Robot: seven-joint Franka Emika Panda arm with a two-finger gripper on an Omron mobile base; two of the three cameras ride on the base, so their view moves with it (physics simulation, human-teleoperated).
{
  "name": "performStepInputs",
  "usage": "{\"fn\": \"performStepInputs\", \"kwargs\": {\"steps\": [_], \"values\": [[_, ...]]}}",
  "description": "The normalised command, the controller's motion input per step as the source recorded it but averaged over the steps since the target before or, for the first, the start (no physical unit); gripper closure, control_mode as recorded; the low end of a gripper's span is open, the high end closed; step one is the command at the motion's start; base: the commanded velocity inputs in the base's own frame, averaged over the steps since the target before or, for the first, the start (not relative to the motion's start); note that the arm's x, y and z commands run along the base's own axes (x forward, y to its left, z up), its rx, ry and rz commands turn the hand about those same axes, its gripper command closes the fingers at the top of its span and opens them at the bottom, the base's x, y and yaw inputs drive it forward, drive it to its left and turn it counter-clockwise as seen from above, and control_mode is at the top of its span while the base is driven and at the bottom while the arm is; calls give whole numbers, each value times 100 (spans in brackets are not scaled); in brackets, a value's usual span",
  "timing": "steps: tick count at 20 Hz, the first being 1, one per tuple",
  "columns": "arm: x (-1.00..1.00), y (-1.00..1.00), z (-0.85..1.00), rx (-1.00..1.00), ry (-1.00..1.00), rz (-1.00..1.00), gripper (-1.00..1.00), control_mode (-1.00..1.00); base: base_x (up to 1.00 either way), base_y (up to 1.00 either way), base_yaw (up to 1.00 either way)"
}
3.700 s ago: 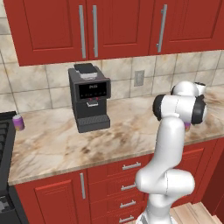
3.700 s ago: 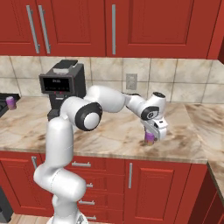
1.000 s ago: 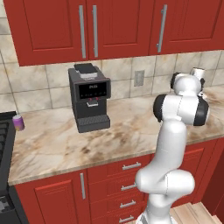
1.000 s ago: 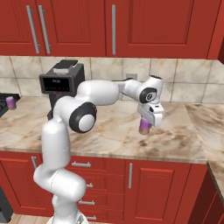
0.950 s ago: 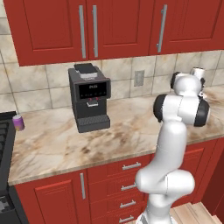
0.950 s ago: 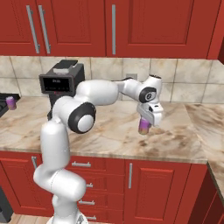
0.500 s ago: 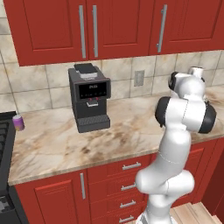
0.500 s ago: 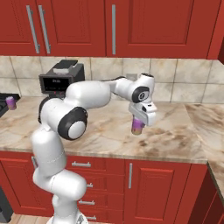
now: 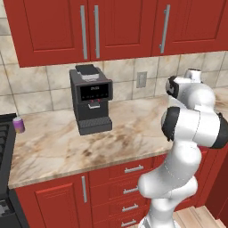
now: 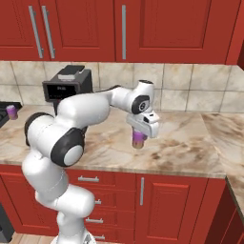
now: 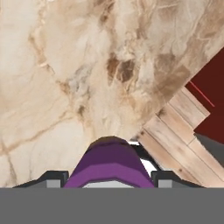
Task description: Four empty soda cans are scattered around the kitchen. Gather all the cans and cluster them next to the stove for recycling.
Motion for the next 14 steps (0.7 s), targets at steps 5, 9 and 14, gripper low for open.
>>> {"fn": "performStepInputs", "kwargs": {"steps": [5,9,14], "values": [[-21,44,5,-1,-1,22,100,-100,0,0,0],[-1,28,23,0,0,21,100,-100,0,0,0],[-6,27,35,1,0,20,100,-100,0,0,0]]}}
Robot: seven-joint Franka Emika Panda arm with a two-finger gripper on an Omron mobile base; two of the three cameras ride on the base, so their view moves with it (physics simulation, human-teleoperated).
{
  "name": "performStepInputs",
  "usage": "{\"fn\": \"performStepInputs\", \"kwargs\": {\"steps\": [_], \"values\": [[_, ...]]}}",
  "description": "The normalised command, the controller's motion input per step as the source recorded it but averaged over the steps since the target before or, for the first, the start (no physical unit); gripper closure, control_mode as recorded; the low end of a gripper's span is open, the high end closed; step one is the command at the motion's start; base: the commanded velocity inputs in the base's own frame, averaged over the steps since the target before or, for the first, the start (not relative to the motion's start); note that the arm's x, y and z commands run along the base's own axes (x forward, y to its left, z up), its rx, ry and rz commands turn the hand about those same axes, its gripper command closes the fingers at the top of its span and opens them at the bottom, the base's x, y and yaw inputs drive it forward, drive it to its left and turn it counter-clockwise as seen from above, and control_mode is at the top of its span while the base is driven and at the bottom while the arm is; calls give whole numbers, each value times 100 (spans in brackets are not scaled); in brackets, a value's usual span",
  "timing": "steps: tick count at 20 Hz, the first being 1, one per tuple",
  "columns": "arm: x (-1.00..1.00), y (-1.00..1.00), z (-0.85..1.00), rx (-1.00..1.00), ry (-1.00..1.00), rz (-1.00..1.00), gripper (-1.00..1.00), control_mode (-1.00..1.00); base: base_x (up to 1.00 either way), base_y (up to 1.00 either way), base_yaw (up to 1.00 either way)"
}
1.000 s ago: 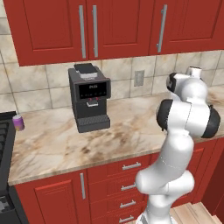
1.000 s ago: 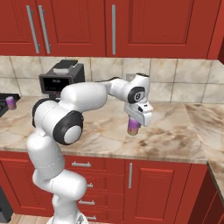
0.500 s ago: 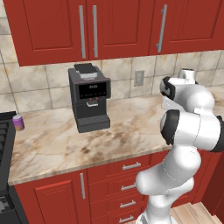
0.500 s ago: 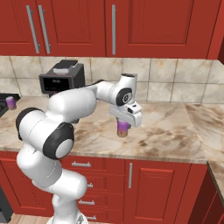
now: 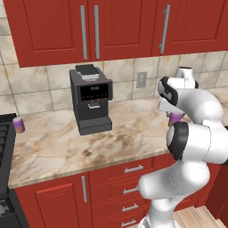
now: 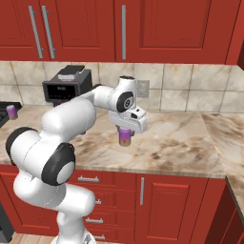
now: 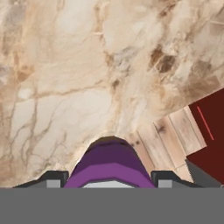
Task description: Four empty soda cans are scattered around the kitchen. Gather all the cans and cluster them next to the stove for recycling.
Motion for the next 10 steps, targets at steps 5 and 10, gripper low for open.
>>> {"fn": "performStepInputs", "kwargs": {"steps": [5,10], "values": [[-9,33,26,2,0,15,100,-100,0,0,0],[-7,39,18,4,0,10,100,-100,0,0,0]]}}
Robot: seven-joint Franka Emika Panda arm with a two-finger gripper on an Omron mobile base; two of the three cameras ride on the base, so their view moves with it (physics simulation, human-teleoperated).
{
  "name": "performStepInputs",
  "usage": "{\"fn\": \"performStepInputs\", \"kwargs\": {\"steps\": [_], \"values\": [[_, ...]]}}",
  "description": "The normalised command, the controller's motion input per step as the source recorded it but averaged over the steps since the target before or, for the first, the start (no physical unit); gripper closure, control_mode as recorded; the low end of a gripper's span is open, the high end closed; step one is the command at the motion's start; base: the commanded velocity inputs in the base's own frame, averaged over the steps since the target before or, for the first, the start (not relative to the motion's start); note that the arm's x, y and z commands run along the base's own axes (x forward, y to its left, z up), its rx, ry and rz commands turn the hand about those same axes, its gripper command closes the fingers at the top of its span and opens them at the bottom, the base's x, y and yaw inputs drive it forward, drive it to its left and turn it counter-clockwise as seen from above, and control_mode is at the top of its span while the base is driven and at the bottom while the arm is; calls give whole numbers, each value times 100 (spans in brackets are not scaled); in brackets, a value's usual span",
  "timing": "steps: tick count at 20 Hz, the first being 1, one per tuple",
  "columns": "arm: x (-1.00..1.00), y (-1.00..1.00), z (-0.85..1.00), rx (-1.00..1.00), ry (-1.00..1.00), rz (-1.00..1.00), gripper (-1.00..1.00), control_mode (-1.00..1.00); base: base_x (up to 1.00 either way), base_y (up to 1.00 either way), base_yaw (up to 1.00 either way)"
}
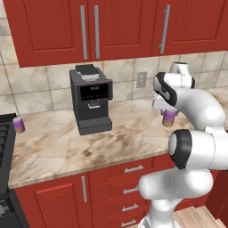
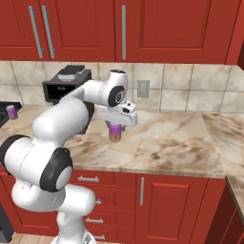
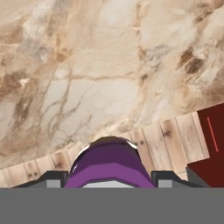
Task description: Four empty soda cans are scattered around the kitchen. Gather all the cans and cluster them next to the stove for recycling.
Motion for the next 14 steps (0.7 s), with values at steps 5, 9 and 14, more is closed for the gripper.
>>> {"fn": "performStepInputs", "kwargs": {"steps": [5,9,14], "values": [[-11,37,19,3,0,11,100,-100,0,0,0],[-14,37,8,0,0,15,100,-100,0,0,0],[-8,48,3,-1,0,16,100,-100,0,0,0]]}}
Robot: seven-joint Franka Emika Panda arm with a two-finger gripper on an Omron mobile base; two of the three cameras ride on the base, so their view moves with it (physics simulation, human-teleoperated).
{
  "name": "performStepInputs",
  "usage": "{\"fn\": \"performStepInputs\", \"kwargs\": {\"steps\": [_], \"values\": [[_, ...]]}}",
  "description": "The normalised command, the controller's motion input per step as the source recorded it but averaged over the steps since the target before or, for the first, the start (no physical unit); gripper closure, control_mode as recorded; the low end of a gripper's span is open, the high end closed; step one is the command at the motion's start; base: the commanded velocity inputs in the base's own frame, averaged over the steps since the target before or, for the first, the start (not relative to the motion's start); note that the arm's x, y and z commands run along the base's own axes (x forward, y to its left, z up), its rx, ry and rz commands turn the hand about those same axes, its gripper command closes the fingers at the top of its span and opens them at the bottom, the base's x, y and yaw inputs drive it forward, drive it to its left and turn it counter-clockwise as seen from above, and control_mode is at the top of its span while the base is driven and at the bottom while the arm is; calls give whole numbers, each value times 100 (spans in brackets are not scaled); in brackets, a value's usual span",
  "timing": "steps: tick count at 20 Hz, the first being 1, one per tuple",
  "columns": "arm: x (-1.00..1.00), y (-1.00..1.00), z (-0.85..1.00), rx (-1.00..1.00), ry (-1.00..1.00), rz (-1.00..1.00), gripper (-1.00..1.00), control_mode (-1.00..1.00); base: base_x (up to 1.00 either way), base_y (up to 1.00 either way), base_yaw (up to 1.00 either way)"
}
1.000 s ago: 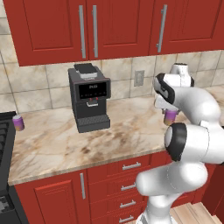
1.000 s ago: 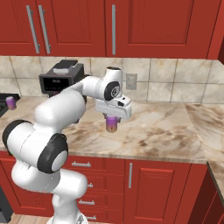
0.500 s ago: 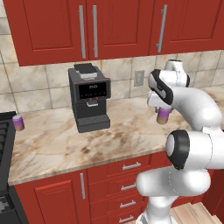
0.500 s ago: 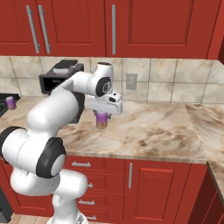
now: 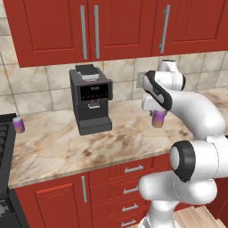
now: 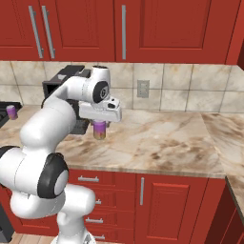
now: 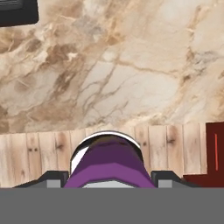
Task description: Four empty soda cans are scattered around the kitchen. Gather all the cans and cluster them next to the stove for recycling.
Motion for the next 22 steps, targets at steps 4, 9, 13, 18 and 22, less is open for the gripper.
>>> {"fn": "performStepInputs", "kwargs": {"steps": [4,9,13,18,22], "values": [[-5,51,0,-1,0,17,100,-100,0,0,0],[-10,44,0,-2,0,16,100,-100,0,0,0],[-14,34,0,-3,0,14,100,-100,0,0,0],[-11,23,0,-3,0,9,100,100,-2,5,2],[0,0,0,0,0,0,100,100,-27,16,7]]}}
